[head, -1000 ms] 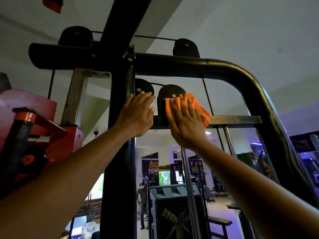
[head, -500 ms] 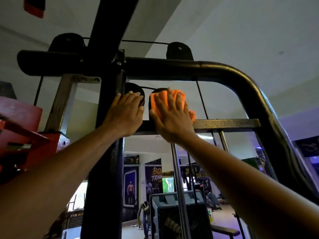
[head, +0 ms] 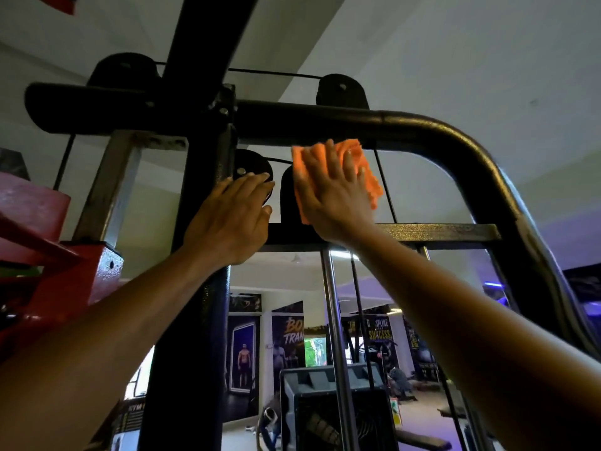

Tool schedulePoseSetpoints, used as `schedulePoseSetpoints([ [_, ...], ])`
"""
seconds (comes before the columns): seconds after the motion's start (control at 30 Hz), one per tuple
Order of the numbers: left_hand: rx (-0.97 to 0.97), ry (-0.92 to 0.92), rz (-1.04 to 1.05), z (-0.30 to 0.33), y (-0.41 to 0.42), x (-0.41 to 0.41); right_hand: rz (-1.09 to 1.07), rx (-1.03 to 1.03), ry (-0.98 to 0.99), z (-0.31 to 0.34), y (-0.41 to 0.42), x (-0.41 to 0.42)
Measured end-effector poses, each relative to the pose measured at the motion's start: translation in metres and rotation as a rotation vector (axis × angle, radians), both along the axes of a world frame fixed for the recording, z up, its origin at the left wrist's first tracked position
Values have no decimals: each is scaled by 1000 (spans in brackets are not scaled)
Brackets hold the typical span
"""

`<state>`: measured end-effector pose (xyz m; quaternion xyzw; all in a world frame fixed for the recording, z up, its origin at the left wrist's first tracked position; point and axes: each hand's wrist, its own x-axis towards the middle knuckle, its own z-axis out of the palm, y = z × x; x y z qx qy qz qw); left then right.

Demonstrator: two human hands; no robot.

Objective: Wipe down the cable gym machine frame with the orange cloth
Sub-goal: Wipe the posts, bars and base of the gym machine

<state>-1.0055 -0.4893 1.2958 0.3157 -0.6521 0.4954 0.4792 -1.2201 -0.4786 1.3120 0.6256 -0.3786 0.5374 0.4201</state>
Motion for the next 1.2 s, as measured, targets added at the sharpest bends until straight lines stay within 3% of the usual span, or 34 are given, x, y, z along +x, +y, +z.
schedulePoseSetpoints([
  [0.1, 6, 9, -13, -2, 2, -1, -78, 43, 61, -16, -20, 5],
  [0.3, 37, -34, -29, -4, 3, -1, -25, 7, 143, -44, -10, -29],
  [0.43, 43, -41, -60, -3, 5, 0, 148, -40, -16, -8, 3, -25],
  [0.6, 55, -18, -94, -6, 8, 1, -22, 76, 58, -9, -20, -5],
  [0.7, 61, -28, -112, -8, 9, 2, -60, 42, 66, -25, -9, -10],
  [0.83, 84, -24, -128, -9, 12, 1, -131, -49, 231, -36, 10, -29],
  [0.93, 109, 22, -177, -9, 15, 1, -88, -137, 148, -27, 27, -30],
  [1.0, 107, 14, -175, -9, 16, 1, -60, -27, 41, -27, 21, -21],
  [1.07, 96, -2, -155, -10, 15, 1, -86, 97, 66, -46, -1, -8],
  [1.2, 87, -36, -135, -11, 13, 2, -130, 8, 163, -88, -13, -12],
])
